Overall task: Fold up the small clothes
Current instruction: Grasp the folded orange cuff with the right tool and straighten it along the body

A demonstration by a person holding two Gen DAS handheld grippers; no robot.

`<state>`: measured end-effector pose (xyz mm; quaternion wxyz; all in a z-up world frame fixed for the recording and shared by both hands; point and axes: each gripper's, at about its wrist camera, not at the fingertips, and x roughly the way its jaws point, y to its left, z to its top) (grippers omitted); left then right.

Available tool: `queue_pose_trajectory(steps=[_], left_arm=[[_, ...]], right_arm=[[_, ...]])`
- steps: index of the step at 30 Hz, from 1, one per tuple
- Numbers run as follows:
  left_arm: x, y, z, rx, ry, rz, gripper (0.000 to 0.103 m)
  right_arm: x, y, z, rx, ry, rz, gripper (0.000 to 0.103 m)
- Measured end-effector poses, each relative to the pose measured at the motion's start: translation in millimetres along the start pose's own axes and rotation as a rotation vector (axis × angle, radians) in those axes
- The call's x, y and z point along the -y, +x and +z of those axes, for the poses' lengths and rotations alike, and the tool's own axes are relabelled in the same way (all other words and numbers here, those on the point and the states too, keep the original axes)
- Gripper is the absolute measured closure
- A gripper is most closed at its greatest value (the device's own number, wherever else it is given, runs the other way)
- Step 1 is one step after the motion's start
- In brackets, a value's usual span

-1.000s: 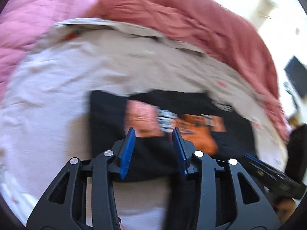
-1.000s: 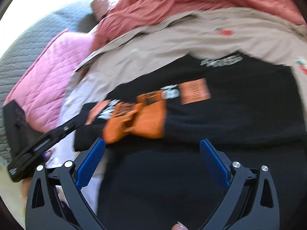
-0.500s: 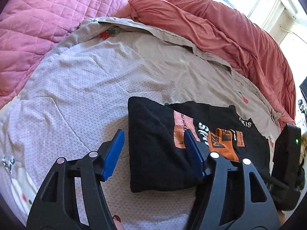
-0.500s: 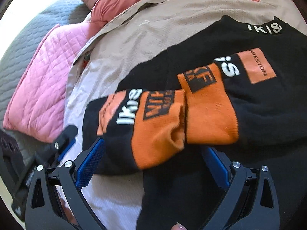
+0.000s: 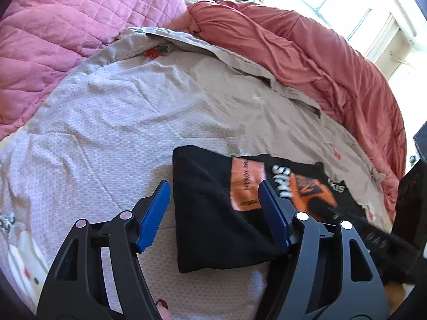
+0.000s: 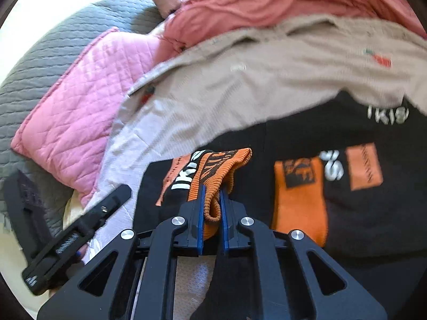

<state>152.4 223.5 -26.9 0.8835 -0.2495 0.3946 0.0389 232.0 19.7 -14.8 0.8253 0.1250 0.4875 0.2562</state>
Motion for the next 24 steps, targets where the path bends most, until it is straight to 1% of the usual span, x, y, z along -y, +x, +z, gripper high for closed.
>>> queue_pose_trajectory(steps=[3, 6, 9, 11, 13, 15, 19, 22, 24], left_arm=[[10, 1, -2, 0.006, 0.027, -0.032, 0.042], [24, 3, -5, 0.006, 0.064, -0.065, 0.042], [39, 3, -9, 0.016, 0.106, -0.080, 0.042], [46, 2, -11, 0.029, 0.125, -0.087, 0.042], [55, 2, -14, 0.041, 0.151, -0.090, 0.042], [62, 5, -17, 0.040, 0.168, -0.097, 0.042], [80, 16, -26, 0.041, 0.217, -0.097, 0.042], [97, 25, -33, 0.048, 0.254, -0.093, 0.042], [113, 31, -40, 0.039, 0.307, -0.106, 0.042]], right_arm=[[2, -25, 11, 0.054, -0.062, -0.024, 0.094], [16, -54, 22, 0.103, -0.092, -0.070, 0.094], [40, -82, 28, 0.144, -0.093, -0.134, 0.094], [61, -101, 31, 0.174, -0.096, -0.195, 0.094], [84, -117, 31, 0.192, -0.082, -0.238, 0.094], [108, -130, 28, 0.204, -0.068, -0.285, 0.094], [147, -144, 22, 0.206, -0.043, -0.362, 0.094], [172, -146, 16, 0.190, -0.023, -0.412, 0.094], [189, -145, 9, 0.173, -0.006, -0.436, 0.094]])
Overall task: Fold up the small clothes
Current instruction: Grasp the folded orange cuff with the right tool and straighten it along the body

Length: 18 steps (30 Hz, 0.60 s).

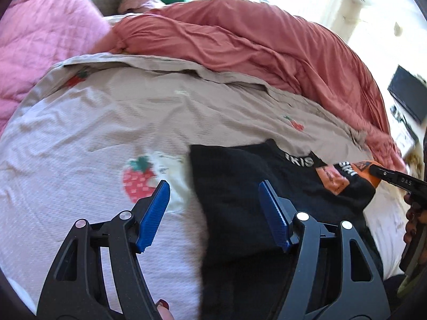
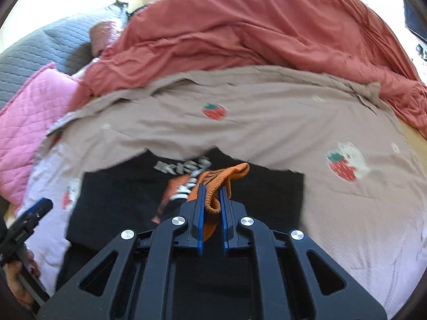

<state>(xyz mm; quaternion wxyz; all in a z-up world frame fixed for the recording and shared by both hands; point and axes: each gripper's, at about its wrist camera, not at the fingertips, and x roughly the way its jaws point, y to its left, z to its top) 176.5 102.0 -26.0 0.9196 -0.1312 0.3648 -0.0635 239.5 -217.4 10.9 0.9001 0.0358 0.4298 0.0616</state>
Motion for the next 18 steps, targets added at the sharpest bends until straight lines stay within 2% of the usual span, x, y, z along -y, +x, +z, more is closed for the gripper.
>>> queue_pose_trajectory(steps=[5, 8, 11, 13, 16, 17, 18], left_arm=[[41, 20, -9, -0.022, 0.175, -0.018, 0.042], [57, 31, -13, -0.046, 0.243, -0.028, 0.042], [63, 41, -15, -0.076, 0.282, -0.040, 0.042], [62, 53, -20, -0.128, 0.297, -0.016, 0.042], [56, 67, -27, -0.211, 0.254, -0.025, 0.042], [52, 69, -27, -0.218, 0.226, -0.040, 0.042], [50, 68, -26, -0.218, 0.216, -0.046, 0.042]], right_arm=[[16, 19, -21, -0.059, -0.001, -0.057, 0.093], [18, 32, -34, -0.083, -0.020, -0.099, 0.092], [21, 49, -45, -0.131, -0.030, -0.132, 0.092], [24, 58, -53, -0.152, -0.036, -0.154, 0.092], [29, 63, -58, -0.158, -0.018, -0.156, 0.091], [31, 62, -58, -0.163, -0.001, -0.150, 0.084], [33, 61, -57, -0.171, 0.021, -0.143, 0.071]])
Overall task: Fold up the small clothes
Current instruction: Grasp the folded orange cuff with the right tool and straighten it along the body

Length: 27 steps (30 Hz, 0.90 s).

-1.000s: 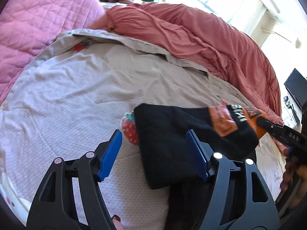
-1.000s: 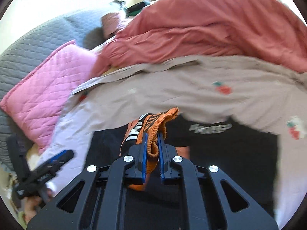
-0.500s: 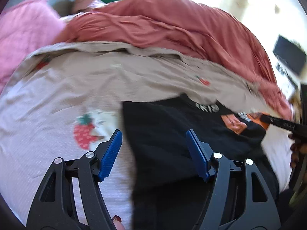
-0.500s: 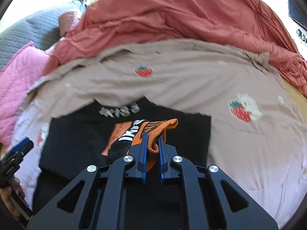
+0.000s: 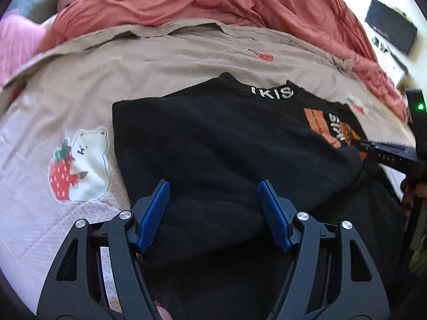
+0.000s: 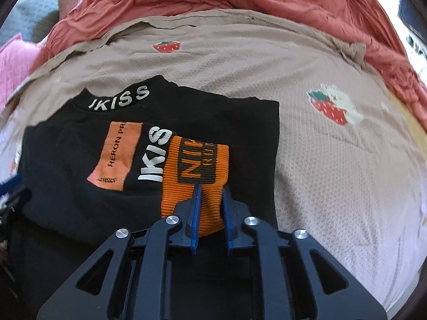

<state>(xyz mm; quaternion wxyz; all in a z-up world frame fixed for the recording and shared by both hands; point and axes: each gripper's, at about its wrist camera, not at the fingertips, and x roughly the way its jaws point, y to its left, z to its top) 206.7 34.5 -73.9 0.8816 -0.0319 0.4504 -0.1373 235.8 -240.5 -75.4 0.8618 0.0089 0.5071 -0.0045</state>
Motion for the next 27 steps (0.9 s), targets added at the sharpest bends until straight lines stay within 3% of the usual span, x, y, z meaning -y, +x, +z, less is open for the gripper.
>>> queue_pose_trajectory(steps=[2, 7, 9, 13, 17, 23, 27], left_arm=[[-1, -4, 1, 0.014, -0.007, -0.005, 0.042], [8, -22, 5, 0.097, 0.025, -0.020, 0.042], [11, -24, 6, 0.095, 0.030, -0.041, 0.042], [11, -16, 4, 0.062, 0.022, -0.056, 0.042], [9, -7, 1, 0.013, 0.012, -0.059, 0.042], [14, -4, -1, 0.006, 0.033, -0.045, 0.038], [13, -4, -2, 0.008, 0.030, -0.047, 0.038]], right_arm=[[11, -7, 3, 0.004, 0.090, 0.059, 0.058], [26, -17, 15, 0.036, 0.186, 0.132, 0.058], [27, -13, 21, 0.036, 0.188, 0.161, 0.058], [19, 4, 29, 0.014, 0.132, 0.086, 0.058], [15, 20, 32, -0.010, 0.107, 0.067, 0.059], [6, 18, 31, -0.017, 0.072, 0.096, 0.087], [12, 0, 27, 0.053, 0.078, 0.096, 0.093]])
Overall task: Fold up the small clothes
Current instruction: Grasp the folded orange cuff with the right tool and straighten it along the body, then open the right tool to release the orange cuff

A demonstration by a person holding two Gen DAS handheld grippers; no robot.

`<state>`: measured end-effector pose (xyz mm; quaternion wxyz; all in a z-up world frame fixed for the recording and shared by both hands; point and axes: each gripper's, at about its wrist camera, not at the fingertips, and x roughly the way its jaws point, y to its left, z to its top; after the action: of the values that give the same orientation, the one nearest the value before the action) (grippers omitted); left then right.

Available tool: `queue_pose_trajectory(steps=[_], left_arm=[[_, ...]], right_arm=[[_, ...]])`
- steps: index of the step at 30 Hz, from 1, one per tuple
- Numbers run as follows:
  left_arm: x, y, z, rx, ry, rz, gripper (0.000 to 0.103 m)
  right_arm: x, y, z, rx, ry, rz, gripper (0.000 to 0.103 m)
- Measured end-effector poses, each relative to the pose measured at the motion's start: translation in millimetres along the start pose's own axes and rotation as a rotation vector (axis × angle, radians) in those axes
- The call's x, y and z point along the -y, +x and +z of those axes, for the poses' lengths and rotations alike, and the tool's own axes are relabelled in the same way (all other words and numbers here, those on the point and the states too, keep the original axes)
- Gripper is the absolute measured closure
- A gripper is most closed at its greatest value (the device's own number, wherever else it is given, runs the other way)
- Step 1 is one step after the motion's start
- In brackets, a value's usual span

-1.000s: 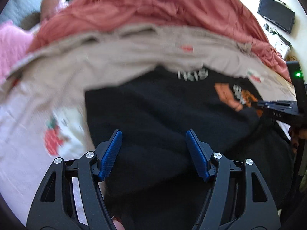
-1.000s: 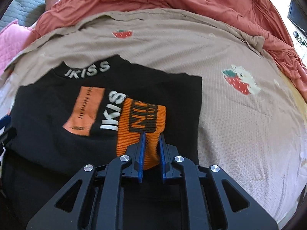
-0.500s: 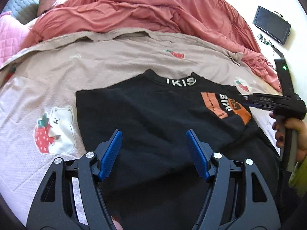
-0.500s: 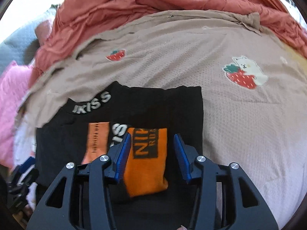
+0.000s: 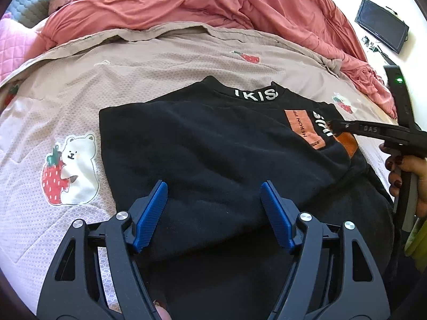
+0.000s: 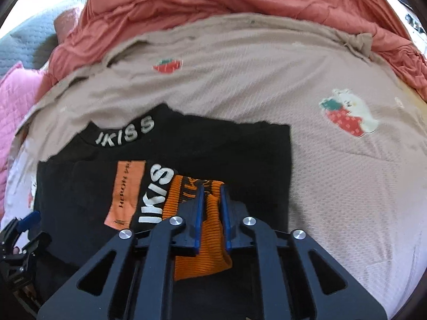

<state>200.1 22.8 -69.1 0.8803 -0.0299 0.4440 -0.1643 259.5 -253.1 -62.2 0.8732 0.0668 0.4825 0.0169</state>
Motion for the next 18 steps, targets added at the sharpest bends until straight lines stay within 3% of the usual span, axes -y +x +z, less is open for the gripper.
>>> queue_pose_trajectory(steps=[4, 9, 11, 16, 18], left_arm=[[0, 0, -1, 0.000, 0.003, 0.003, 0.038], [0, 2, -1, -0.010, 0.010, 0.006, 0.038], [1, 3, -1, -0.011, 0.015, 0.007, 0.038], [2, -5, 2, 0.008, 0.013, 0.010, 0.037], [4, -13, 5, 0.029, 0.010, 0.004, 0.037]], right_arm=[[4, -11, -2, 0.048, 0.003, -0.020, 0.093], [-6, 9, -10, -0.017, -0.090, -0.138, 0.092], [-5, 15, -14, -0.023, -0.086, -0.148, 0.092], [1, -1, -13, 0.010, -0.030, -0.125, 0.077], [1, -14, -15, 0.041, -0.004, -0.076, 0.064]])
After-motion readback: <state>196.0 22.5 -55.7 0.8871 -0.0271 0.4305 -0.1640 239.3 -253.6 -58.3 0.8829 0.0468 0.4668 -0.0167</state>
